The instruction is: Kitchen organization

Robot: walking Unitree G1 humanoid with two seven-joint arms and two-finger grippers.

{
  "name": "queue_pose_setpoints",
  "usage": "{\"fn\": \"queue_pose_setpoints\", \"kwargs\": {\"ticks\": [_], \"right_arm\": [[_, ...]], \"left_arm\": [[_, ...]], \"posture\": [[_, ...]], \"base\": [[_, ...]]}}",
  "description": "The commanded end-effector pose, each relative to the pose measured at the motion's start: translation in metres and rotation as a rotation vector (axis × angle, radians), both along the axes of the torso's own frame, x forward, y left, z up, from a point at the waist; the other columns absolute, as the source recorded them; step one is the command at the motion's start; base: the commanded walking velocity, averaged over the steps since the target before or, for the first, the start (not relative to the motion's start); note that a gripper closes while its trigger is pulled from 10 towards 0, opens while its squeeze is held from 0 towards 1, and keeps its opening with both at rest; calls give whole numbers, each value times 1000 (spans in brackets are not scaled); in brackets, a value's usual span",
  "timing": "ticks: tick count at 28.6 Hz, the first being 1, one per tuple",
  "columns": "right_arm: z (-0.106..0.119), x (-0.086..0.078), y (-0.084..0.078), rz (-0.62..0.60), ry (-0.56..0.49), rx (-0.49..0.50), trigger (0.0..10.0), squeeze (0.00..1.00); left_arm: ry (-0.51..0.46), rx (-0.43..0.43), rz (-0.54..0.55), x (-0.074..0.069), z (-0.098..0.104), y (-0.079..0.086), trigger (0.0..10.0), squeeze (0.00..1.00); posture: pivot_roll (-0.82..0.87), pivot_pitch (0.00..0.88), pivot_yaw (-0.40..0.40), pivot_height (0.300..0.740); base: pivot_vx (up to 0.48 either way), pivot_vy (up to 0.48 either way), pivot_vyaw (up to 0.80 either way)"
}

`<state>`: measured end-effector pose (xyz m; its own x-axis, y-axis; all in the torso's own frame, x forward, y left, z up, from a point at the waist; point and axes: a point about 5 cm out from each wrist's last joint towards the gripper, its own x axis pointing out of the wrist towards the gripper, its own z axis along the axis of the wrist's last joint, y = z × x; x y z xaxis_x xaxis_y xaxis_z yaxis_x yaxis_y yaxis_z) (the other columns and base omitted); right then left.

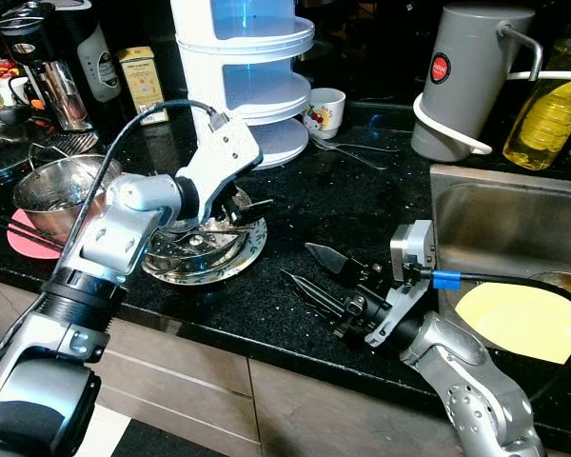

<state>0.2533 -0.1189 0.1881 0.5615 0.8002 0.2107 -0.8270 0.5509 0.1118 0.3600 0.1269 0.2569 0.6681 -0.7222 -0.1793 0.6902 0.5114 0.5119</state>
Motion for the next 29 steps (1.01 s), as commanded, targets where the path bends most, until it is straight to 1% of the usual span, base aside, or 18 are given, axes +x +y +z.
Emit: {"fn": "queue_pose_setpoints", "kwargs": {"ticks": [1,6,9,17,20,21,22,29], "right_arm": [[-1,2,0,1,0,-4,10000,0],[1,-1,-2,-5,-3,-10,10000,0],[1,-3,-4,-11,0,-14,10000,0],[0,-9,-6,-21,14,-19,10000,0],[0,-10,-6,-22,14,-20,10000,0],[-1,-10,-7,-25,17,-21,10000,0],[-1,-10,-7,-27,19,-22,10000,0],[-2,-10,-9,-38,24,-27,10000,0]], "left_arm": [[39,20,-4,-1,-10,0,10000,0],[65,-1,7,1,-17,-1,10000,0],[62,-5,24,3,-18,-1,10000,0],[52,-17,49,10,-18,-3,10000,0],[52,-17,49,10,-18,-3,10000,0],[58,-27,51,11,-17,-3,6706,0],[62,-34,51,11,-17,-4,0,0],[72,-53,44,10,-19,-7,0,0]], "posture": [[-98,0,36,740],[-118,0,42,740],[-129,0,46,740],[-144,0,48,740],[-144,0,48,740],[-145,0,48,740],[-146,0,49,740],[-145,0,42,740]], "base": [[0,0,0],[0,0,0],[0,0,0],[0,0,0],[0,0,0],[0,0,0],[0,0,0],[0,0,0]]}}
